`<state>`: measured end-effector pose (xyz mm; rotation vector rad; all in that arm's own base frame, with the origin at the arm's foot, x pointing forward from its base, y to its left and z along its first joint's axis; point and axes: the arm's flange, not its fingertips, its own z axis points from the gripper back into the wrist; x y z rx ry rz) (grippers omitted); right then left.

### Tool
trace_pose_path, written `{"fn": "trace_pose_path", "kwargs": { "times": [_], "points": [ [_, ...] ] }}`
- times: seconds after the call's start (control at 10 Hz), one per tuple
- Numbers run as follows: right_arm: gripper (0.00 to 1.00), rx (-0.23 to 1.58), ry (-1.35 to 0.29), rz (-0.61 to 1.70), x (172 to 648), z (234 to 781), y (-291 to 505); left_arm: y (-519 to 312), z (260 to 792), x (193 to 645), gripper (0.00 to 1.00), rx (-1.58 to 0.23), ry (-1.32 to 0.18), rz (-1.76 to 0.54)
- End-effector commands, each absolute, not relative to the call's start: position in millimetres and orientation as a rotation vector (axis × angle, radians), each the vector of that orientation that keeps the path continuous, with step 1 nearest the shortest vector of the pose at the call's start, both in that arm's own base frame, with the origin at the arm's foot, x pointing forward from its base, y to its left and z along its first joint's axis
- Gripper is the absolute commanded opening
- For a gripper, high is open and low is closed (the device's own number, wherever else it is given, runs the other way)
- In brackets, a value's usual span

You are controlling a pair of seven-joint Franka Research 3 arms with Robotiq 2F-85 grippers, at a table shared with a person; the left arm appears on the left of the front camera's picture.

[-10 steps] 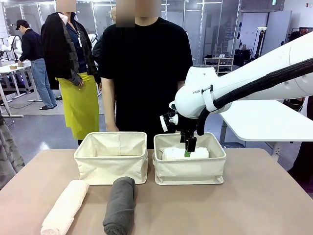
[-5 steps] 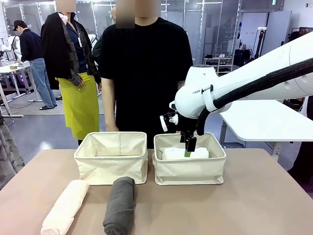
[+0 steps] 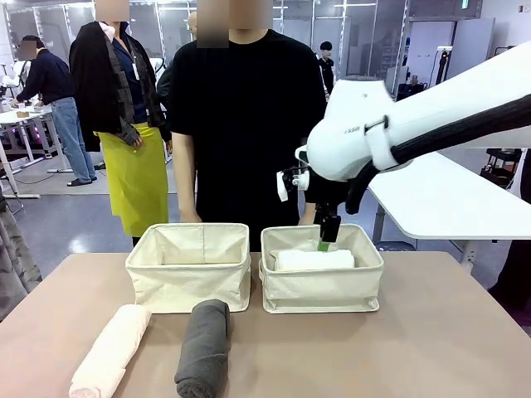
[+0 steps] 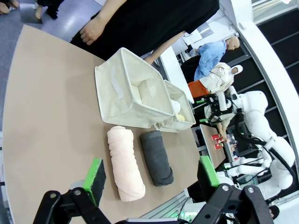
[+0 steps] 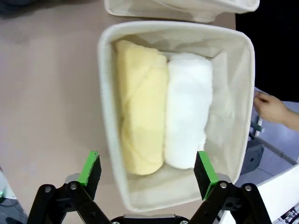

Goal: Divide the towels into two baskets.
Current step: Pick up one hotel-folded towel from the bottom of the table and place it in the Fabric basket indicated by the person.

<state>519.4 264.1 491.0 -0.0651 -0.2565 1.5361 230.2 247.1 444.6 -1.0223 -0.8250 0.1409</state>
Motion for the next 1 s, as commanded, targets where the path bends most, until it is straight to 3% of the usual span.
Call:
{"fn": "trace_pose_path", "kwargs": {
  "times": [0.0,0.4,0.7,0.9],
  "points": [
    [1.0,0.111,-0.284,1.433,464,499,224,249,446,229,1.0,-1.037,-0.841,0.136],
    [1.0,0.538,-0.456,0.906,397,507,67,249,446,229,1.0,-1.037,-0.841,0.136],
    [1.0,0.669,-0.618,0.438,353,489,-68,249,446,229,1.0,-1.037,-0.841,0.136],
    [1.0,0.964,-0.679,0.32,328,470,-141,249,446,229,1.0,-1.037,-0.841,0.136]
  ]
}}
